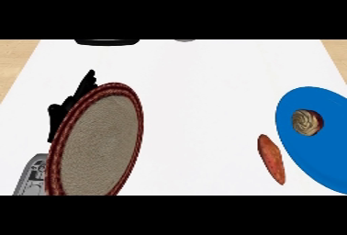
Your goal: Pick the cupcake from the placemat and place it in the plate
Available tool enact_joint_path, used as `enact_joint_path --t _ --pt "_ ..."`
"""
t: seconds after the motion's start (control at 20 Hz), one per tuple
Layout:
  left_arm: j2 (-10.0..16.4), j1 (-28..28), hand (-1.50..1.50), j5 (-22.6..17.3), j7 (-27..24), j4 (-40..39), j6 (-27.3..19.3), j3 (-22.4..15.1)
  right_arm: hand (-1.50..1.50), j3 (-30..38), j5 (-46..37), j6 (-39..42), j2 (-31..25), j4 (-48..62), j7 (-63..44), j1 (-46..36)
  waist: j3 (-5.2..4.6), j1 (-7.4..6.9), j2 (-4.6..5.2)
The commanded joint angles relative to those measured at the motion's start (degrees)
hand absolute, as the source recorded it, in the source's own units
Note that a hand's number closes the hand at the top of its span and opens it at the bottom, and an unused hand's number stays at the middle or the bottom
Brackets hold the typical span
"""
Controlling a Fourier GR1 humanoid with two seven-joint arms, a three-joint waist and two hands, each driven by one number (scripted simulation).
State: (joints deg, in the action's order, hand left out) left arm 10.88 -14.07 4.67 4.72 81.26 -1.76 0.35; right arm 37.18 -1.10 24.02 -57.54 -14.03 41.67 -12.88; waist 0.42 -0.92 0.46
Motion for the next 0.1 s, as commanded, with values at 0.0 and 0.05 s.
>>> enact_joint_path --t 0.0,0.05 --pt "0.7 -0.4 0.0 -0.2 -0.4 -0.9 0.6 0.8 -1.5 1.0 0.7 6.6 -3.0 3.0 3.2 1.3 0.03 0.3 0.0" --pt "0.5 0.9 0.0 -0.2 0.2 1.8 0.2 0.5 -1.5 0.0 -0.3 3.9 0.0 2.6 6.2 2.5 0.04 0.03 -0.13"
